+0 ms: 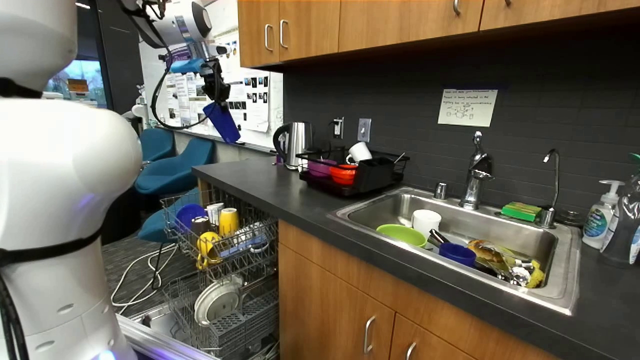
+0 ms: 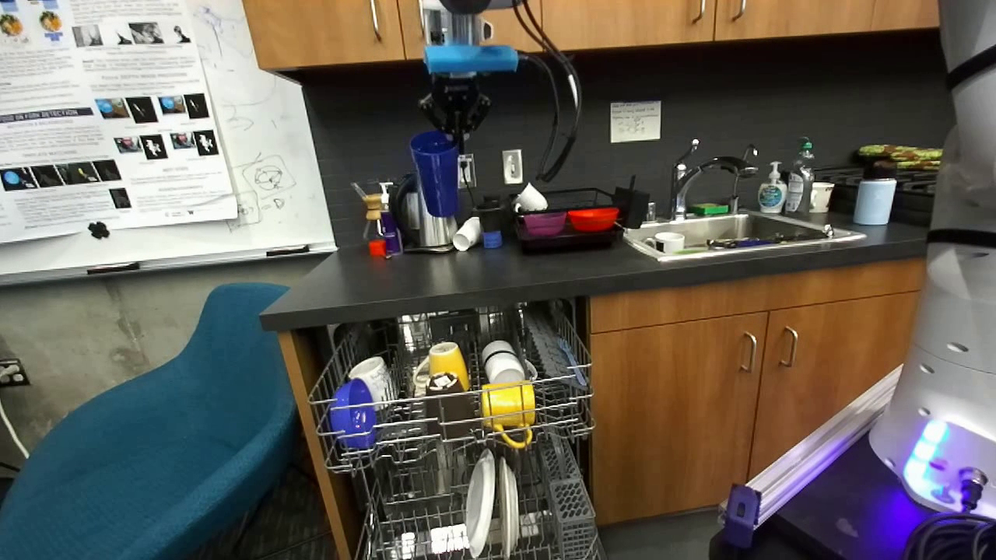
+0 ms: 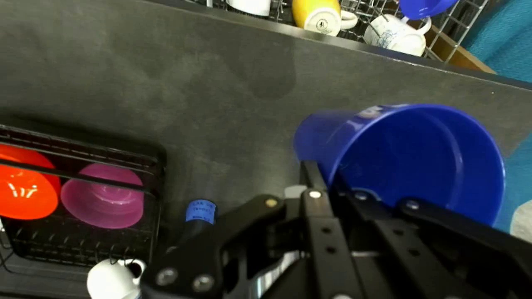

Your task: Remove the blue cup from the dishwasher

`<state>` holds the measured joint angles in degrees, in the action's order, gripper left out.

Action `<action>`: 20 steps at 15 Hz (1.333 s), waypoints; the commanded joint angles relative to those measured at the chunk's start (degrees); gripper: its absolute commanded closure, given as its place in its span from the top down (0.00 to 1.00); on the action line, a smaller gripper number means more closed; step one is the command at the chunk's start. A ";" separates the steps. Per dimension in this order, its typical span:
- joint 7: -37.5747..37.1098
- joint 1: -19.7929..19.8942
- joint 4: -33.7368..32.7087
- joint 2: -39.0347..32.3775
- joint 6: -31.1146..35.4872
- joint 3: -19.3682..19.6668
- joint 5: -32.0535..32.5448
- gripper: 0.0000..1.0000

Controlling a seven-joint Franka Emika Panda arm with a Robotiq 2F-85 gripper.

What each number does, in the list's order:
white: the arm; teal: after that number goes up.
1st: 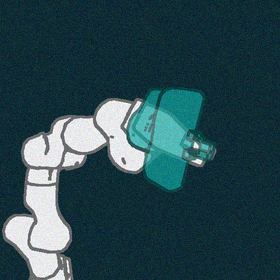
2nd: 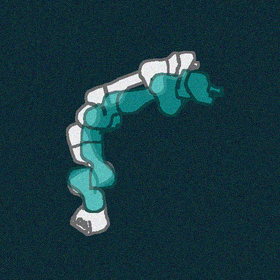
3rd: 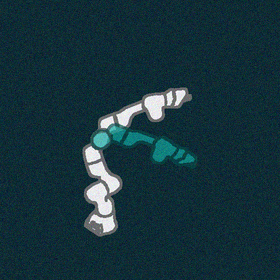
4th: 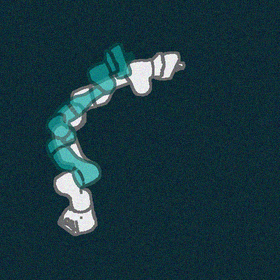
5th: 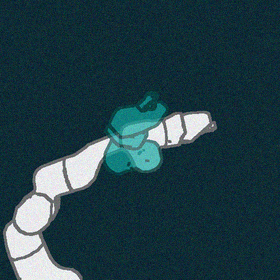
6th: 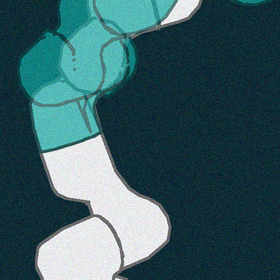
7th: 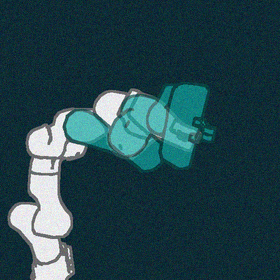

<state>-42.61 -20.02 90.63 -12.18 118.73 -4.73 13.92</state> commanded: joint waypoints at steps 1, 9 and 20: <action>0.73 2.65 -2.45 2.06 -7.69 -1.59 -5.96 0.02; -0.14 5.08 -10.75 -0.57 -18.46 -1.75 -13.15 0.02; -2.16 4.92 -11.90 -9.16 -16.29 -0.49 -12.62 0.02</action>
<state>-43.57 -15.39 81.34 -19.11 102.36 -5.56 1.61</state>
